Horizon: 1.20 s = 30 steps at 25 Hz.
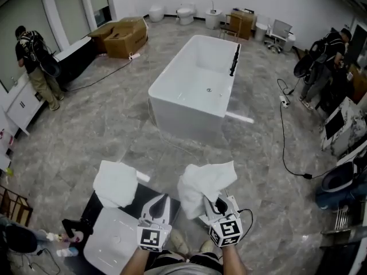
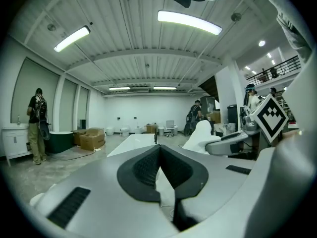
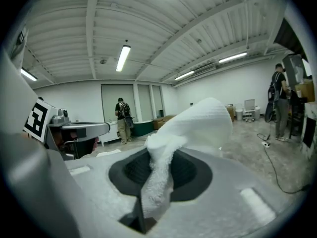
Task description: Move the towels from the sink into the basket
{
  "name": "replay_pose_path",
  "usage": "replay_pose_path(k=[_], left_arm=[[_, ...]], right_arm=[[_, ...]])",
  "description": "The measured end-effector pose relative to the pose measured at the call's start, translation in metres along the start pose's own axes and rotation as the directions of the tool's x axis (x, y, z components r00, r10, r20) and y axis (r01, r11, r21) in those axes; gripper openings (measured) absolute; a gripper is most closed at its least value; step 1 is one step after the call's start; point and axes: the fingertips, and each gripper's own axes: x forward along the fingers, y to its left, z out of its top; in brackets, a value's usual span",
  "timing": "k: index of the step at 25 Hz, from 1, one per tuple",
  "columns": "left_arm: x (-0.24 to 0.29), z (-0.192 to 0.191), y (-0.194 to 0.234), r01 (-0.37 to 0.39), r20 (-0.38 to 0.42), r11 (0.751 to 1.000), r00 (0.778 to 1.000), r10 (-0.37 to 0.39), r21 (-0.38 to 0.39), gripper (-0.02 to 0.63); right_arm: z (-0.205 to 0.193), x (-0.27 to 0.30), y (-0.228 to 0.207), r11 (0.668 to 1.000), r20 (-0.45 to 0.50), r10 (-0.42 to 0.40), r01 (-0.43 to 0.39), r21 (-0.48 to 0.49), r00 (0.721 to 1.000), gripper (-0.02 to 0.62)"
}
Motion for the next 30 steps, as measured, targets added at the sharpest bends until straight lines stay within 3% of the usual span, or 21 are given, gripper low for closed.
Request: replay_pose_path(k=[5,13,20,23,25,30], left_arm=[[0.022,0.021,-0.043,0.105,0.026,0.994,0.994,-0.105,-0.002,0.008],[0.057,0.01,-0.125,0.258,0.002,0.966,0.966,-0.258,0.033,0.008],[0.081,-0.034,-0.183,0.339,-0.061,0.941,0.939,-0.338,0.005,0.008],[0.09,-0.057,-0.205,0.344,-0.101,0.937,0.932,-0.348,-0.05,0.008],[0.099,-0.081,-0.214,0.365,-0.112,0.931,0.925,-0.364,-0.01,0.008],[0.116,-0.129,-0.231,0.369,-0.136,0.929,0.92,-0.368,-0.02,0.009]], right_arm=[[0.008,-0.04,-0.04,0.993,0.027,-0.12,0.12,0.017,0.992,0.089],[-0.02,-0.099,-0.101,0.967,0.009,-0.252,0.251,0.045,0.968,0.089],[-0.083,-0.127,-0.144,0.946,-0.066,-0.312,0.317,0.073,0.948,0.091],[-0.113,-0.133,-0.159,0.941,-0.096,-0.318,0.326,0.087,0.943,0.091],[-0.135,-0.132,-0.169,0.94,-0.109,-0.317,0.328,0.096,0.942,0.091],[-0.19,-0.123,-0.192,0.94,-0.139,-0.307,0.323,0.109,0.941,0.091]])
